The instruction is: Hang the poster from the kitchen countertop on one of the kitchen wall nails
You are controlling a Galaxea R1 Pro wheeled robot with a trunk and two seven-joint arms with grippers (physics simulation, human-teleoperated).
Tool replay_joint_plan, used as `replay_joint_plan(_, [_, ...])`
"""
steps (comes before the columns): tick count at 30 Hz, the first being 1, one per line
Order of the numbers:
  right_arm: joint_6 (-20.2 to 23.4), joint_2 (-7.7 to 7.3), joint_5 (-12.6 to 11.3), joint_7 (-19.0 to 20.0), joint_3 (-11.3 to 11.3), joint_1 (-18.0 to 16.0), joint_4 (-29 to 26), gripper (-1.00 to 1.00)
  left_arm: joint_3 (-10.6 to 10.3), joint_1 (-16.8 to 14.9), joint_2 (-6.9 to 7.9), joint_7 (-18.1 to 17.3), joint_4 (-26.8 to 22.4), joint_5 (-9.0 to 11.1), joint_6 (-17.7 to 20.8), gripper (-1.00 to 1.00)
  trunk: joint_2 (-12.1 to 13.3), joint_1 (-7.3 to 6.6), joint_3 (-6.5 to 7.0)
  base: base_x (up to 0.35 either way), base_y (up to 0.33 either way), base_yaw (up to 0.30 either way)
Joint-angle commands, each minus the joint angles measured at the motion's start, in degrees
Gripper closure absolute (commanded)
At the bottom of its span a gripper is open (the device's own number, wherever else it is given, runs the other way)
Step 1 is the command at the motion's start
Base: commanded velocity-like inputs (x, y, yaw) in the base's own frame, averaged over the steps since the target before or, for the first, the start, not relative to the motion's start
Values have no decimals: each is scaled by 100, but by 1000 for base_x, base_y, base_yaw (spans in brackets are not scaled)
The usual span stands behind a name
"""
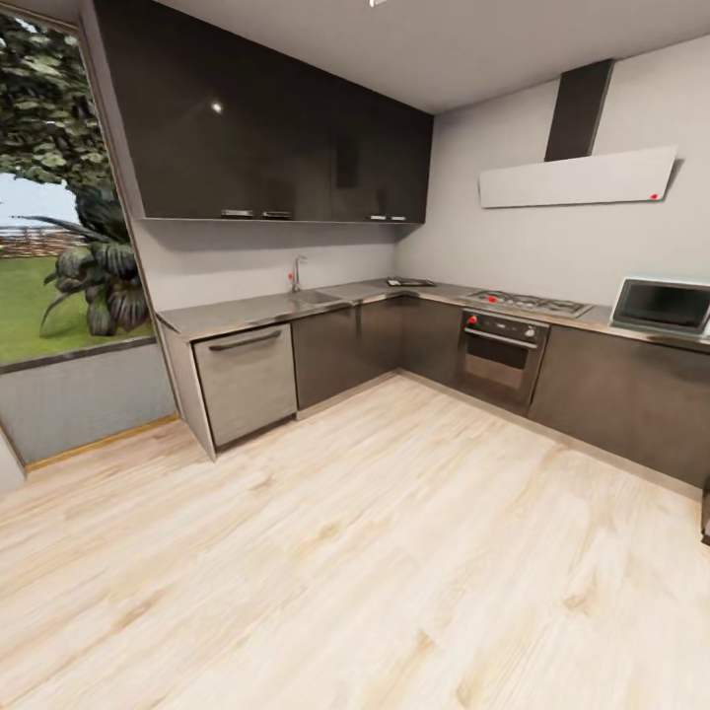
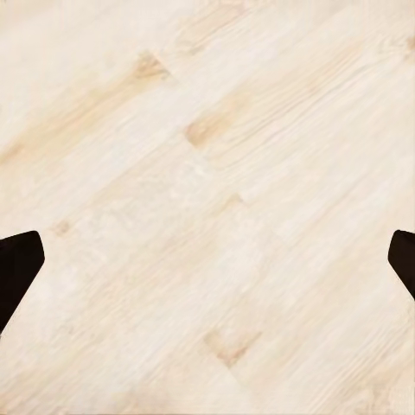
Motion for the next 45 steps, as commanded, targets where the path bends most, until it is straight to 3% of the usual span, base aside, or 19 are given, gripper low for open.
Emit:
replay_joint_plan(1, [-17, -1, 6, -12, 5, -3, 4, -100, 5, 2, -1, -1, -8, -1, -2, -100, -2, 3, -5, 310, 0, 0])
replay_joint_plan(45, [-17, -1, 3, -12, 5, -3, 4, -100, 5, 2, -1, -1, 1, -1, -2, -100, -2, 3, -5, 310, 0, 0])
